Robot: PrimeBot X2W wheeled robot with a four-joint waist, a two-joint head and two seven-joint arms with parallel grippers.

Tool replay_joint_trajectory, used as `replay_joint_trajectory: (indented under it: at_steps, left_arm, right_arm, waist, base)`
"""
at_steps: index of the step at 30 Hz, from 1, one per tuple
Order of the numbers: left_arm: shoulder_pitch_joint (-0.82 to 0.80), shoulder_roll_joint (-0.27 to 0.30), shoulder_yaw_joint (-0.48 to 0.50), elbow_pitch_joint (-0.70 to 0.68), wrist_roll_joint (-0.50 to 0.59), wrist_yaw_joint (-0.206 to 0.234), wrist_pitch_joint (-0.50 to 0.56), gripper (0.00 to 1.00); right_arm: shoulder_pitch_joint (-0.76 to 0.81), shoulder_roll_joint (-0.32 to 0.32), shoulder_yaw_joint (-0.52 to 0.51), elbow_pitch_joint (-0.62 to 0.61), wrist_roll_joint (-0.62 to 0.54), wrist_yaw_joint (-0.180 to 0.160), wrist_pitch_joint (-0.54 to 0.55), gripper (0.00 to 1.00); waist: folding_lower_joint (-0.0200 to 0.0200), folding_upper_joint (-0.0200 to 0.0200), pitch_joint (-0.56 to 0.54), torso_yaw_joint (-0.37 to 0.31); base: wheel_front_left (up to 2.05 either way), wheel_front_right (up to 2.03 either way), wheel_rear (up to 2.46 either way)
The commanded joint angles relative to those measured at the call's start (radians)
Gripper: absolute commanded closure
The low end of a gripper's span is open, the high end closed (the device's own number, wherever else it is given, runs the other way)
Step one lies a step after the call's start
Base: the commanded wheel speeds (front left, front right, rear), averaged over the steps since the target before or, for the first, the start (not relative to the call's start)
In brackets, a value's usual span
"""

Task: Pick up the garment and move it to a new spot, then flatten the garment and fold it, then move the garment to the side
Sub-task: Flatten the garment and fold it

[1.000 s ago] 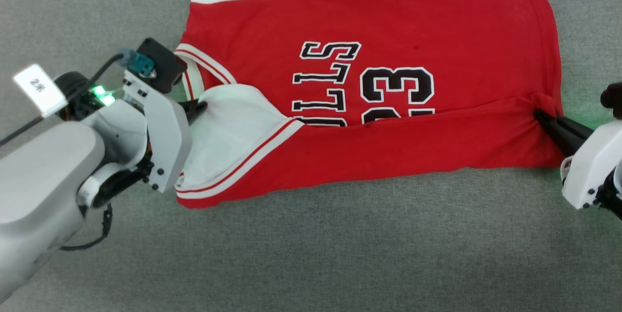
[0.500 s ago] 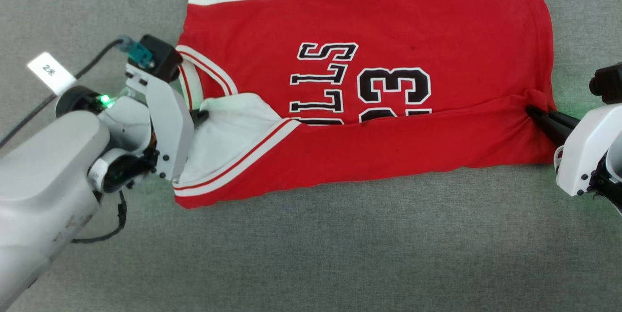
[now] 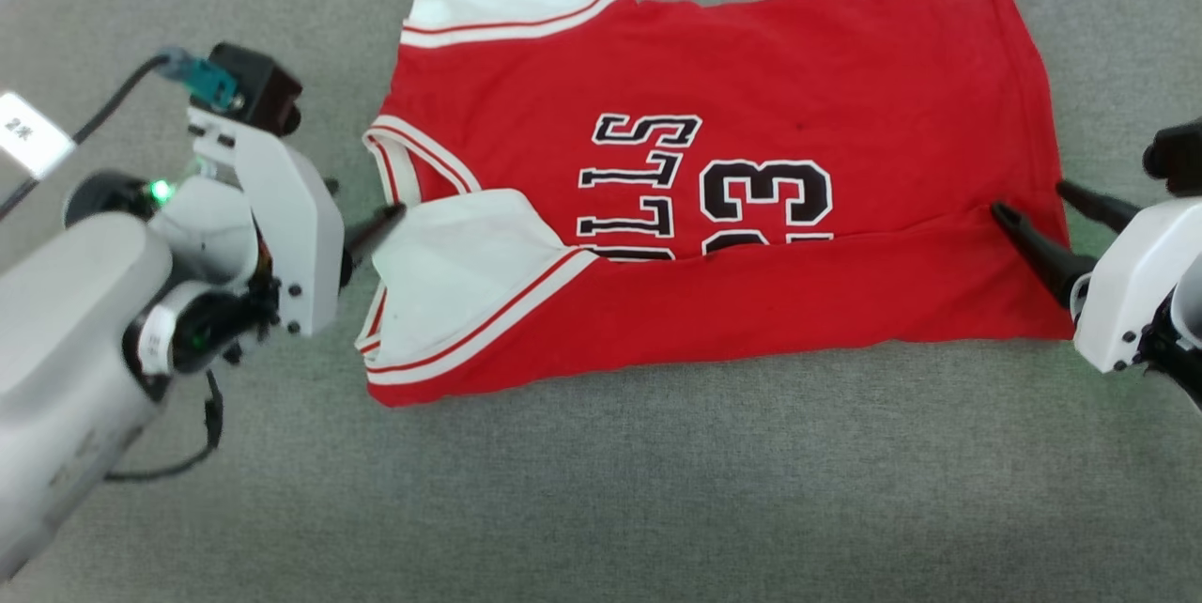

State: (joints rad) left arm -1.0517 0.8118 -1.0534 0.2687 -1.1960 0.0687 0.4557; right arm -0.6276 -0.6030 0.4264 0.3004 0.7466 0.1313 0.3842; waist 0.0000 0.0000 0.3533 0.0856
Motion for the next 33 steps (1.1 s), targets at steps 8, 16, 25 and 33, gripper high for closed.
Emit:
replay_joint_trajectory:
  at_steps: [8, 16, 25, 33]
  left_arm:
    - [0.130, 0.120, 0.025, -0.218, -0.104, 0.112, 0.035, 0.00]
    - [0.290, 0.236, 0.014, -0.388, -0.144, 0.225, -0.021, 0.00]
    - [0.339, 0.225, -0.006, -0.379, -0.107, 0.228, -0.089, 0.00]
    - [0.360, 0.166, -0.010, -0.255, -0.135, 0.185, -0.112, 0.00]
  right_arm:
    - [0.020, 0.018, -0.065, -0.049, -0.042, -0.001, -0.129, 0.00]
    - [0.120, 0.083, -0.228, -0.137, -0.122, -0.001, -0.263, 0.00]
    - [0.291, 0.189, -0.423, -0.295, -0.194, -0.001, -0.227, 0.00]
    - [0.410, 0.273, -0.507, -0.413, -0.219, -0.001, -0.133, 0.00]
  waist:
    - [0.0000, 0.0000, -0.046, -0.020]
    - [0.0000, 0.0000, -0.057, -0.051]
    - [0.0000, 0.0000, -0.048, -0.072]
    - [0.0000, 0.0000, -0.029, -0.097]
  base:
    - [0.00, 0.00, 0.00]
    - [0.00, 0.00, 0.00]
    - [0.00, 0.00, 0.00]
    - [0.00, 0.00, 0.00]
